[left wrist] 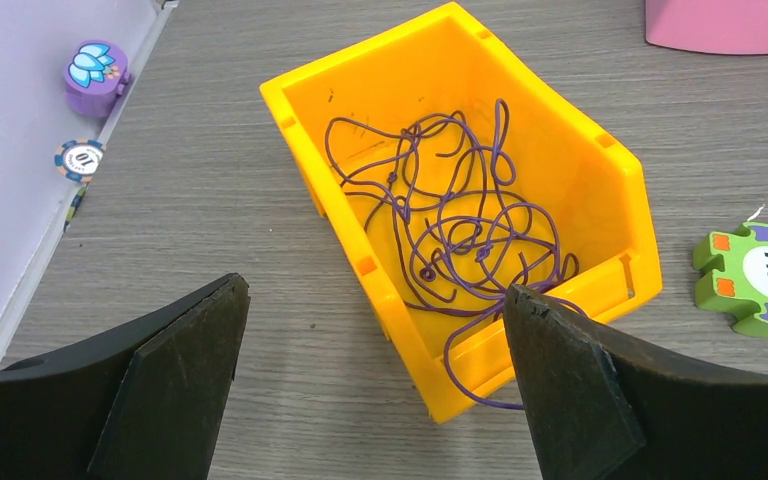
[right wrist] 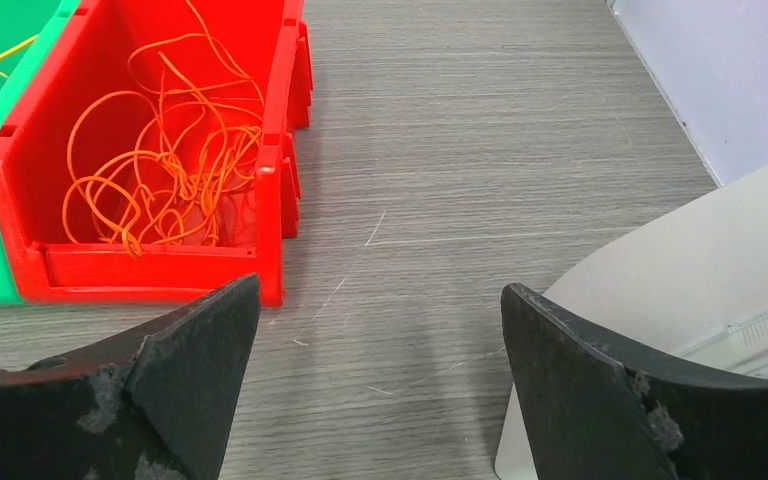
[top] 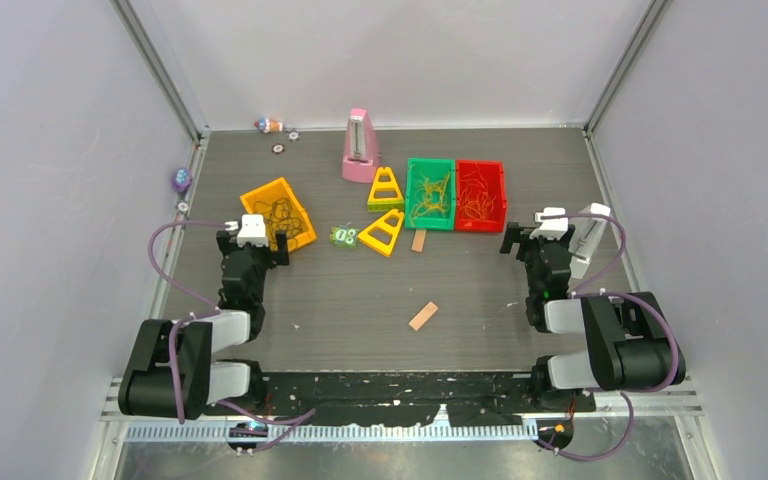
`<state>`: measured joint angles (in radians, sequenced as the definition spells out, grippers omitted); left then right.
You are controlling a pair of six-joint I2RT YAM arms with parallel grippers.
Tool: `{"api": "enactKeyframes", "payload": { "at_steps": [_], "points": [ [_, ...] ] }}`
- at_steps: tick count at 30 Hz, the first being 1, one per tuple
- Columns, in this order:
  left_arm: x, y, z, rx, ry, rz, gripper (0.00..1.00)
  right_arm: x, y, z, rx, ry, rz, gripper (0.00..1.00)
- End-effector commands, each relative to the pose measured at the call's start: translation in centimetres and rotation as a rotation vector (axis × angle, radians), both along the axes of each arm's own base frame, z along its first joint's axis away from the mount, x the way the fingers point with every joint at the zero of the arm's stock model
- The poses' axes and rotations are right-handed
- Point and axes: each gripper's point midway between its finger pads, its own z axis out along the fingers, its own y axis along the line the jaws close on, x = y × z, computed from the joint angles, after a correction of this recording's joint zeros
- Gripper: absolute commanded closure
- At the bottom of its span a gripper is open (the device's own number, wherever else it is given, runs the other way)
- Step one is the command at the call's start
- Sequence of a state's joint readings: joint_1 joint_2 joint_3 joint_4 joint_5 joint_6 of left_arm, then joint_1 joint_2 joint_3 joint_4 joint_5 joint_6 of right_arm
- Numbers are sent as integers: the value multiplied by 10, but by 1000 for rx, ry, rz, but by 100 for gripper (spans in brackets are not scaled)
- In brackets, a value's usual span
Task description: Untangle the cables
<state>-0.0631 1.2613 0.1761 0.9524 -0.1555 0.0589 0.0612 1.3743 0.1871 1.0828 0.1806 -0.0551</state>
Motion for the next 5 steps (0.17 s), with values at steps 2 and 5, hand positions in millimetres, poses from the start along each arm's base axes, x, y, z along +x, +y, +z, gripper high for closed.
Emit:
{"api": "enactKeyframes", "payload": {
  "at_steps": [2, 5],
  "points": [
    [11, 0, 26, -11, -85, -1, 1, 9, 3, 23, -14, -72, 17, 5],
    [10, 1, 26, -8, -85, 0, 0, 9, 3, 23, -14, -72, 17, 5]
  ]
}}
